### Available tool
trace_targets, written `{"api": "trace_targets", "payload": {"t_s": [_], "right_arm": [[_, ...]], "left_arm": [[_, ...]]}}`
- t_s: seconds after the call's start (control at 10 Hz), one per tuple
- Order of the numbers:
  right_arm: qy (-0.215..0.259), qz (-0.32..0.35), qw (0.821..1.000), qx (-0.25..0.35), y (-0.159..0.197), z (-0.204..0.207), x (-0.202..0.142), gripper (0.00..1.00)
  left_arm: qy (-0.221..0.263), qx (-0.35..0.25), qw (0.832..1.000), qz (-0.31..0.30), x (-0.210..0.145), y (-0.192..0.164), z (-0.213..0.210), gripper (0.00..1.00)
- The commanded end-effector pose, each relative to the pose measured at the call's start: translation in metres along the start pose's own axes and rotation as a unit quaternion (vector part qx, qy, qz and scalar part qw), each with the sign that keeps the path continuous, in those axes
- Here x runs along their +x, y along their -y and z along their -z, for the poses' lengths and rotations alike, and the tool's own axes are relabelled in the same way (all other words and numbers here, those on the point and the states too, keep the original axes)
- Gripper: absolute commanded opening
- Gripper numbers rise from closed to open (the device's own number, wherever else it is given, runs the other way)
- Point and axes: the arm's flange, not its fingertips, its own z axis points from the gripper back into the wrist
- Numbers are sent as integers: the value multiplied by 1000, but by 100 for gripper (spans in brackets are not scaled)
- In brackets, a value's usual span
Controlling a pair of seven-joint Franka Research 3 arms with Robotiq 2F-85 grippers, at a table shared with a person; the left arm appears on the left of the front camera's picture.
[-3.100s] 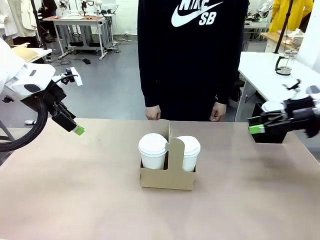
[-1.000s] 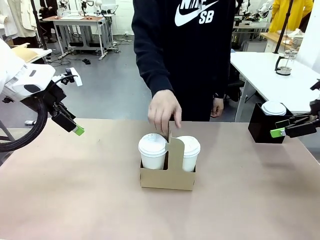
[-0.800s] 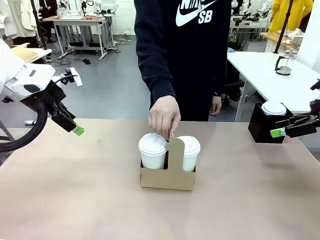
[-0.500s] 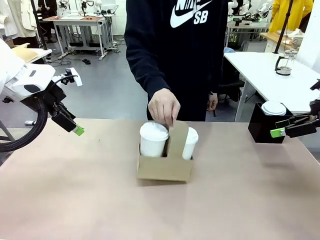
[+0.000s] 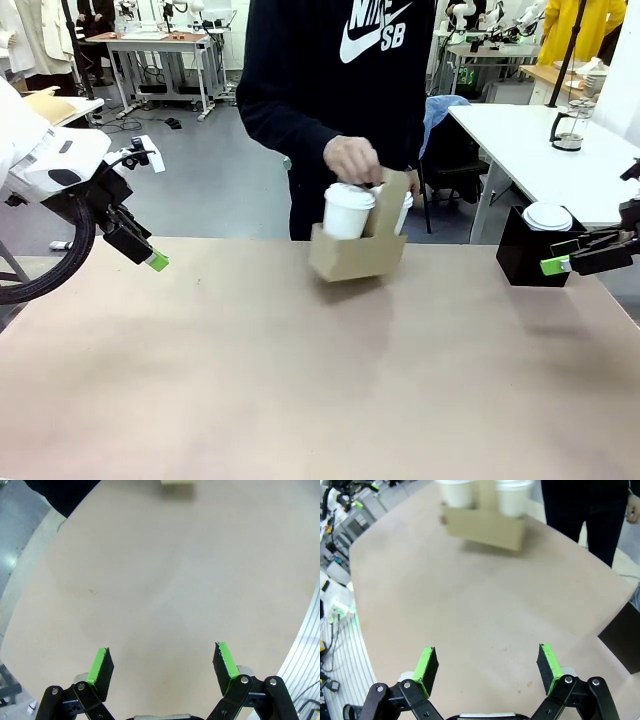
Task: Pour a drink into a cup and package it in a carrier.
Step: Insert the held 600 ml Paper Cup into the Cup Carrier.
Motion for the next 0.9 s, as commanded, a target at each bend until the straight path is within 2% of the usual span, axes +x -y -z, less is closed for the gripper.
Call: {"api": "trace_targets", "payload": {"t_s": [0.0,0.8], "right_arm": [[1,-1,1000,6,-1,-1,-1,100],[1,-1,1000,6,-1,-1,-1,100]], "left_arm": [[5,-5,1000,-6,0,0,0,100],[5,-5,1000,-6,0,0,0,100]]}}
